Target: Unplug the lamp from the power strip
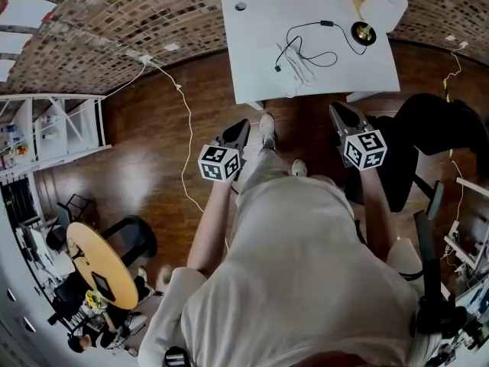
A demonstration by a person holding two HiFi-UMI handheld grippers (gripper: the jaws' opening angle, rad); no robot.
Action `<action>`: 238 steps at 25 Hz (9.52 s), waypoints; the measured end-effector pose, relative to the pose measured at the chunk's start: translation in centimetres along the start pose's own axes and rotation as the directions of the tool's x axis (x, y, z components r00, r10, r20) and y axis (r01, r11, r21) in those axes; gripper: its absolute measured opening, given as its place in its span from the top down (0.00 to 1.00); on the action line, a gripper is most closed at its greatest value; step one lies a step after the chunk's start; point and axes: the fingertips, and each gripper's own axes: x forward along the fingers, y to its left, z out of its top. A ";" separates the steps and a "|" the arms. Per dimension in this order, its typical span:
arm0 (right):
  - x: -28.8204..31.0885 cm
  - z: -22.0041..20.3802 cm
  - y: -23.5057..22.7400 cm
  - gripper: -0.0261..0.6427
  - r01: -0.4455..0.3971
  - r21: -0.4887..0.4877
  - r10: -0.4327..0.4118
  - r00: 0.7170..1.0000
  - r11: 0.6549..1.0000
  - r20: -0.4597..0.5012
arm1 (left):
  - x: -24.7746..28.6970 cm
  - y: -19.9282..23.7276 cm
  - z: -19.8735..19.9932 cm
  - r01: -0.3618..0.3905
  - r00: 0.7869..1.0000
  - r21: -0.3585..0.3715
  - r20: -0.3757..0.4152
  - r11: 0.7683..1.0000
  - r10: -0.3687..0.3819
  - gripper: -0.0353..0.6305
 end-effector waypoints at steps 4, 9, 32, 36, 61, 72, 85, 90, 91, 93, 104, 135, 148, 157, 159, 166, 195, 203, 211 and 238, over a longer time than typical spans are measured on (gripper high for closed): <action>4.8 0.8 -1.0 0.91 0.027 0.001 -0.027 0.999 1.000 -0.040 | 5.1 4.0 2.3 0.063 0.996 0.095 -0.062 0.993 -0.058 0.94; 10.1 2.2 -0.7 0.90 0.038 -0.020 -0.040 0.995 0.999 -0.089 | 11.7 8.3 3.6 0.165 0.977 0.153 -0.158 0.974 -0.141 0.94; 27.9 -9.9 -2.3 0.85 -0.010 -0.055 -0.017 0.876 0.998 -0.482 | 32.9 14.5 -3.5 0.489 0.740 0.161 -0.597 0.857 -0.309 0.94; 30.3 -12.7 -3.5 0.84 -0.057 -0.113 -0.018 0.821 0.992 -0.570 | 34.1 14.6 -4.2 0.523 0.729 0.244 -0.624 0.817 -0.281 0.94; 33.4 -12.8 -3.9 0.88 -0.120 -0.204 -0.038 0.773 0.972 -0.633 | 35.3 14.0 -8.2 0.635 0.753 0.622 -0.629 0.458 -0.191 0.95; 33.1 -12.5 -4.1 0.94 -0.107 -0.157 -0.017 0.774 0.982 -0.633 | 35.3 13.6 -8.1 0.631 0.765 0.686 -0.628 0.362 -0.142 0.96; 32.8 -12.6 -4.0 0.95 -0.106 -0.208 -0.048 0.781 0.972 -0.623 | 35.6 14.1 -8.5 0.596 0.760 0.608 -0.638 0.525 -0.124 0.96; 32.7 -12.6 -4.0 0.95 -0.119 -0.191 -0.030 0.772 0.974 -0.635 | 35.5 14.0 -8.5 0.609 0.747 0.600 -0.653 0.519 -0.123 0.96; 32.8 -12.4 -4.0 0.95 -0.125 -0.186 -0.024 0.767 0.975 -0.641 | 35.5 14.0 -8.5 0.610 0.747 0.602 -0.654 0.516 -0.120 0.96; 32.9 -12.3 -4.1 0.95 -0.136 -0.199 -0.027 0.761 0.970 -0.648 | 35.6 14.1 -8.6 0.611 0.746 0.609 -0.656 0.506 -0.112 0.96; 32.9 -12.5 -4.1 0.95 -0.097 -0.099 0.004 0.737 0.990 -0.676 | 35.1 13.7 -8.9 0.615 0.745 0.626 -0.660 0.479 -0.094 0.96; 29.6 -8.6 -6.7 0.95 -0.027 0.030 0.040 0.779 0.999 -0.625 | 35.4 13.6 -8.8 0.623 0.720 0.614 -0.692 0.485 -0.050 0.96; 25.3 -10.2 -10.5 0.94 0.063 0.223 0.091 0.783 0.973 -0.616 | 29.7 13.8 -4.4 0.385 0.858 0.453 -0.496 0.804 -0.132 0.94; 24.9 -12.0 -13.6 0.94 0.162 0.100 -0.045 0.705 0.982 -0.708 | 25.1 18.3 -2.4 0.179 0.926 0.205 -0.366 0.962 -0.095 0.94; 24.8 -12.1 -14.3 0.93 0.164 -0.041 -0.141 0.663 0.986 -0.735 | 24.5 18.7 -1.5 0.149 0.938 0.154 -0.335 0.977 -0.090 0.94; 26.8 -12.4 -13.4 0.87 0.117 -0.113 -0.163 0.679 0.987 -0.716 | 23.1 19.3 0.8 0.115 0.959 0.074 -0.270 0.991 -0.091 0.94; 20.4 16.2 -5.1 0.68 0.262 -0.276 -0.228 0.962 0.925 0.150 | 14.5 17.1 18.5 0.212 0.968 -0.022 0.144 0.977 -0.207 0.94; 21.3 17.3 -1.9 0.70 0.204 -0.311 -0.161 0.974 0.928 0.158 | 13.3 17.8 21.5 0.184 0.953 0.034 0.240 0.982 -0.187 0.94; 20.4 14.8 -2.5 0.73 0.160 -0.291 -0.143 0.987 0.943 0.079 | 13.7 17.6 18.9 0.151 0.968 0.039 0.197 0.988 -0.155 0.93; 7.6 9.4 -13.6 0.81 0.080 -0.012 -0.078 0.991 0.997 0.111 | 14.1 -1.0 15.7 0.061 0.978 0.001 0.199 0.998 -0.060 0.81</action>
